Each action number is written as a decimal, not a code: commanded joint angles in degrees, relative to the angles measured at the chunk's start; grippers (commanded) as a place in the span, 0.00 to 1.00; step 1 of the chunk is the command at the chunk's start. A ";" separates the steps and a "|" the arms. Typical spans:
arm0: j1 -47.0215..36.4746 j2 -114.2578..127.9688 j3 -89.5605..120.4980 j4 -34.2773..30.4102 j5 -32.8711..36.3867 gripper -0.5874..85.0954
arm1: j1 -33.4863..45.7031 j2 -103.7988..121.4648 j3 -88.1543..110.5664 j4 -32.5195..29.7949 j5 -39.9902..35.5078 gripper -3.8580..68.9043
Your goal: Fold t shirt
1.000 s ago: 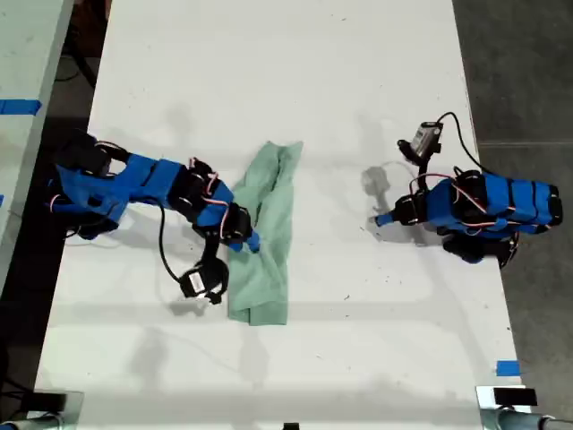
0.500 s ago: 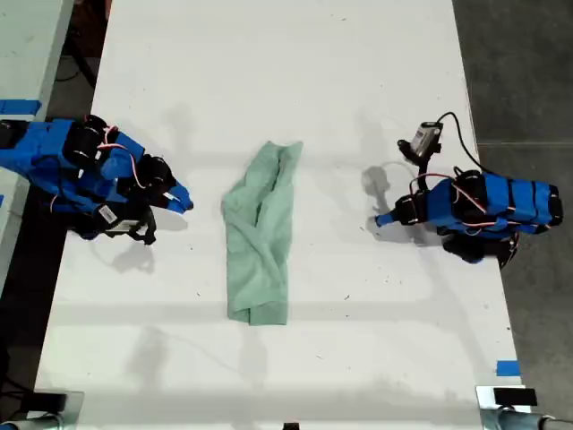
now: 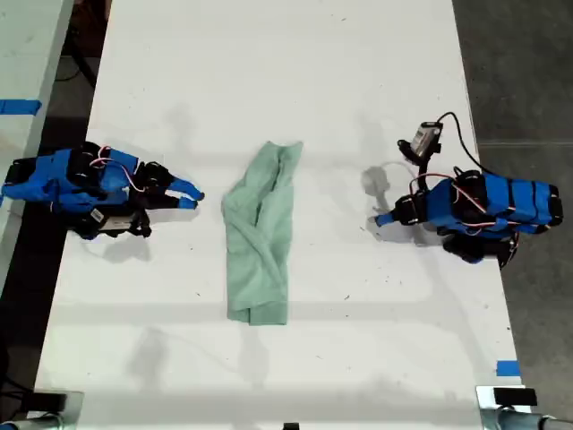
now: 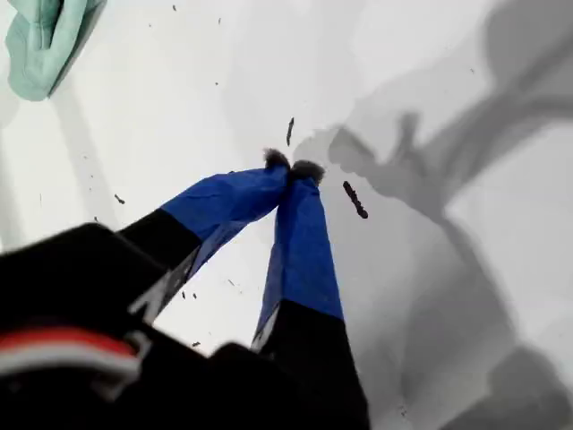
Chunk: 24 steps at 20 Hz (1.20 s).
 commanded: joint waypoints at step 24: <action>-13.71 1.49 2.29 0.79 36.47 0.21 | 0.35 0.70 3.69 0.26 -0.35 0.07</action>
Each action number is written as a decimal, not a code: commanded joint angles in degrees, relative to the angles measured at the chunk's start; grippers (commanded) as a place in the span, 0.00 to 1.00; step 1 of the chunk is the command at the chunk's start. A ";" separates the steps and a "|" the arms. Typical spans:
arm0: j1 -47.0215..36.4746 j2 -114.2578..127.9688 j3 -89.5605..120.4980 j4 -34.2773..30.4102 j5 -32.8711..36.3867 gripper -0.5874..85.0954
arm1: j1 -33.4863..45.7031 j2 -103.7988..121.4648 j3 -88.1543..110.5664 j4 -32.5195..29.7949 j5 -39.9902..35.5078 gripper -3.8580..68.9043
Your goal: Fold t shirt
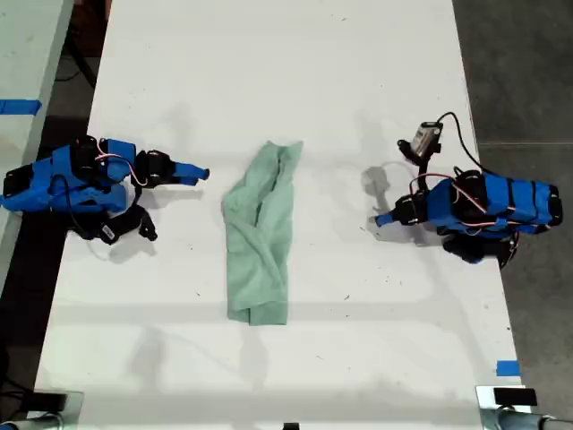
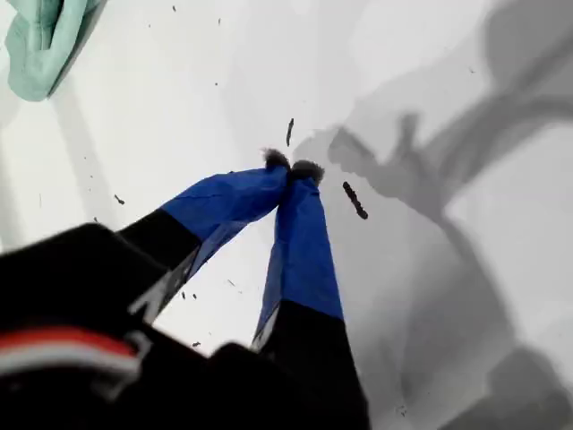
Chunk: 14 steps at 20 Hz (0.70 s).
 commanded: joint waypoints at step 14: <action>-0.44 0.35 2.29 0.18 0.35 0.21 | -0.18 0.70 3.69 0.26 -0.26 0.07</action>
